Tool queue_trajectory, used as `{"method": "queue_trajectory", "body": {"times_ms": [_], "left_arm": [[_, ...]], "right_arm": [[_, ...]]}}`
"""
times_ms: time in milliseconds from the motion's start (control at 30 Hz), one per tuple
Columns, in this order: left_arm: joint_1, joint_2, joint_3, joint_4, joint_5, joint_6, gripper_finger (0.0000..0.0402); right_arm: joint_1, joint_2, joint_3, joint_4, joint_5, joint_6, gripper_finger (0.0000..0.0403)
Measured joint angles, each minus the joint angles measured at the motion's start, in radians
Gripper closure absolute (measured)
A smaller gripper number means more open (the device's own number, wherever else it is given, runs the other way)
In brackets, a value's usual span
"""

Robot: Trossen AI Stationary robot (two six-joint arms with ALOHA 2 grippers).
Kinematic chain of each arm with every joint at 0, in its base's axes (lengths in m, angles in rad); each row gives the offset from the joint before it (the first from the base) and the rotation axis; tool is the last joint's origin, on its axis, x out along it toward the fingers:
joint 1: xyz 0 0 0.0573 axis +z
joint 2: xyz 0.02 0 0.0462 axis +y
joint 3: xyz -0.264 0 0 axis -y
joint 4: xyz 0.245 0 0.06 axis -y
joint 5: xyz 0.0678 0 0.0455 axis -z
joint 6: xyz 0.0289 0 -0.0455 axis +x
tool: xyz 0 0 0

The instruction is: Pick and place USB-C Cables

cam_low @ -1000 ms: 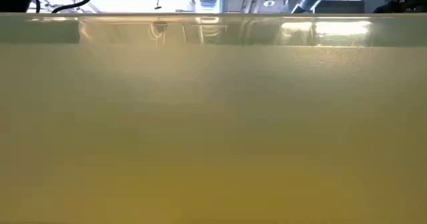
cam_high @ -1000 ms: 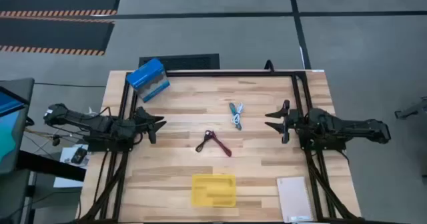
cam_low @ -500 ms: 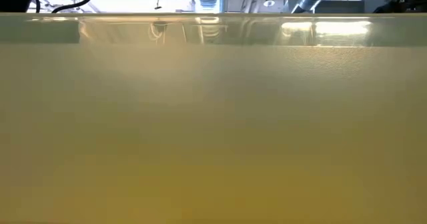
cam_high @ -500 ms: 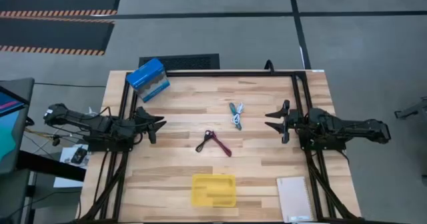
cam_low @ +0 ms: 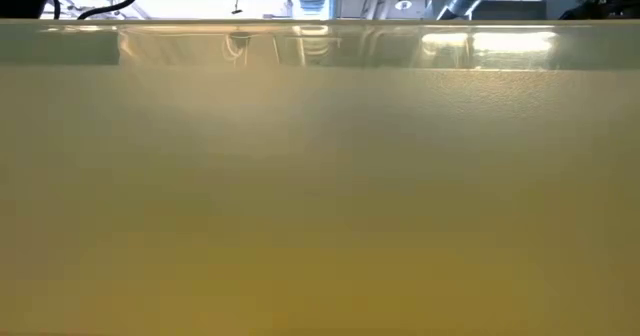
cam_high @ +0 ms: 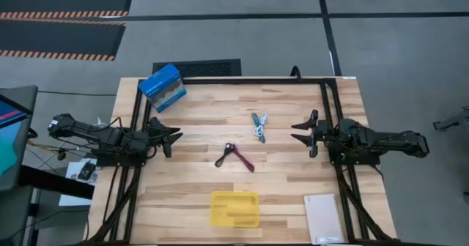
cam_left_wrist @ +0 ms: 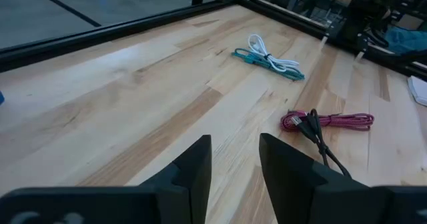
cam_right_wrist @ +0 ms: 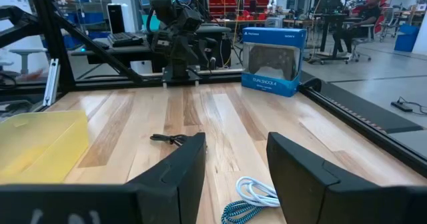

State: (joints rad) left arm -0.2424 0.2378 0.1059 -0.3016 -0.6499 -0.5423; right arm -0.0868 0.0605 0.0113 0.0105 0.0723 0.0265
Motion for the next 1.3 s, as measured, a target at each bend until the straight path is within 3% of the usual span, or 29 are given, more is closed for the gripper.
{"method": "queue_trajectory", "body": {"times_ms": [1300], "left_arm": [[0.0, 0.0, 0.0, 0.0, 0.0, 0.0, 0.0288]], "right_arm": [[-0.02, 0.0, -0.001, 0.046, 0.021, 0.008, 0.0219]]}}
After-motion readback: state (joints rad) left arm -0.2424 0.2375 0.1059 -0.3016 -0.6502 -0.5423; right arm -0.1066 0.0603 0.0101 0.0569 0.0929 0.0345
